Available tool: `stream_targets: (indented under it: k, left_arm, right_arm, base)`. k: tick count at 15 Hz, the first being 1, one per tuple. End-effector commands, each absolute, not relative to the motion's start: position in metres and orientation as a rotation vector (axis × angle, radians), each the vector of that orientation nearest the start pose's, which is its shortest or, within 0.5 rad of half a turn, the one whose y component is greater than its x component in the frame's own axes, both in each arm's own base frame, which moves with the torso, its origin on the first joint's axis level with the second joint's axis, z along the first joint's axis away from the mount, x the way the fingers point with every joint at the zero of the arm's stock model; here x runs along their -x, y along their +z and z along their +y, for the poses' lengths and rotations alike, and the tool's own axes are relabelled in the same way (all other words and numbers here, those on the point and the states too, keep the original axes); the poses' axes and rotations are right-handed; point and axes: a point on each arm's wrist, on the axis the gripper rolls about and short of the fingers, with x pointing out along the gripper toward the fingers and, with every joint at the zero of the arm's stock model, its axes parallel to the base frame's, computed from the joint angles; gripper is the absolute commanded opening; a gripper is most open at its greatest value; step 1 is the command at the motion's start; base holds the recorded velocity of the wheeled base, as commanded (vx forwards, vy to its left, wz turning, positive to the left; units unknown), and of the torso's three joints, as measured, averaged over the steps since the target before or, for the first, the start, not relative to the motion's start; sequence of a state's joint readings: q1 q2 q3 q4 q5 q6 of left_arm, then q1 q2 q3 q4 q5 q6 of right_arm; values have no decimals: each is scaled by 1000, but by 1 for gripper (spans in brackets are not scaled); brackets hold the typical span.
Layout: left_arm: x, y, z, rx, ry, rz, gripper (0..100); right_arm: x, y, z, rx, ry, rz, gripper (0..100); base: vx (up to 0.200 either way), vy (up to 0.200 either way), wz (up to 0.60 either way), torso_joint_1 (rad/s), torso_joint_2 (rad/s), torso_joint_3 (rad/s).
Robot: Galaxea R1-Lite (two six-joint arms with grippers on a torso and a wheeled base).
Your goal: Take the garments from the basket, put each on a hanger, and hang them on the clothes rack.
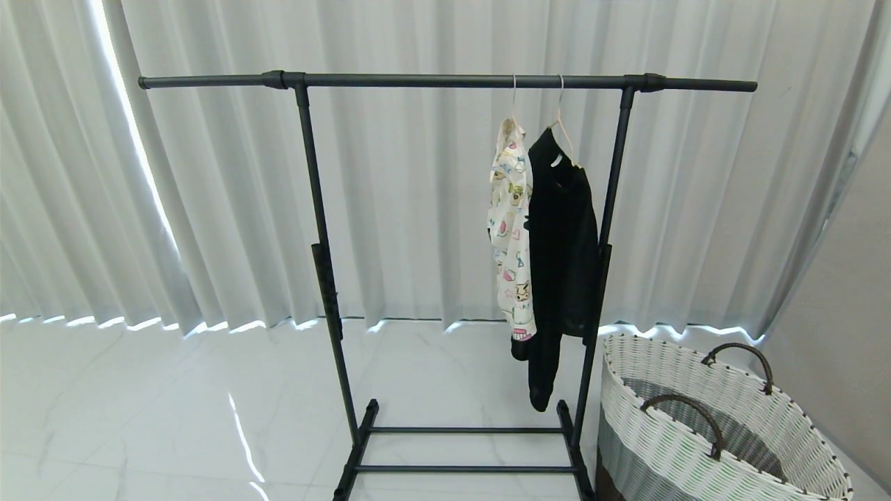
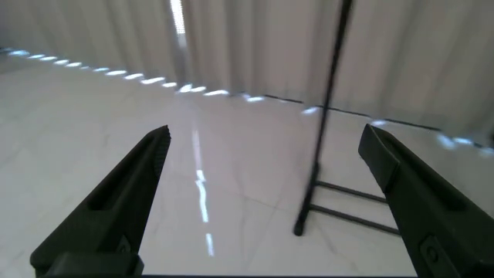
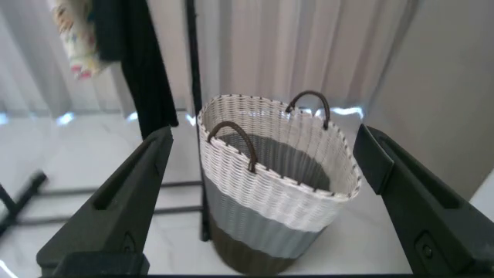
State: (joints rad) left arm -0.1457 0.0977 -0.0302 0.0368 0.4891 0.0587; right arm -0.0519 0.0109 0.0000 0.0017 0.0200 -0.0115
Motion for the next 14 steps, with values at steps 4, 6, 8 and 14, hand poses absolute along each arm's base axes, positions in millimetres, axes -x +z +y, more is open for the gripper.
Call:
stream_targets:
  k: [4,6,8,14]
  left_arm:
    - [20,81,17,-41,79,45,100]
    - [13,84,14,-113,373,171,100]
    - [17,83,12,-118,439,154,100]
    - [28,79,10,110,493,-16,100]
  right_arm:
    - [23,75,-1,15,83,2,100]
    - [23,75,-1,15,74,4,100]
    - [23,75,0,15,66,4,100]
    - [23,75,-1,18,78,4,100]
  base:
    - [0,0,0,0,0,0]
    - [0,0,0,0,0,0]
    - [0,0,0,0,0,0]
    - [0,0,0,0,0,0]
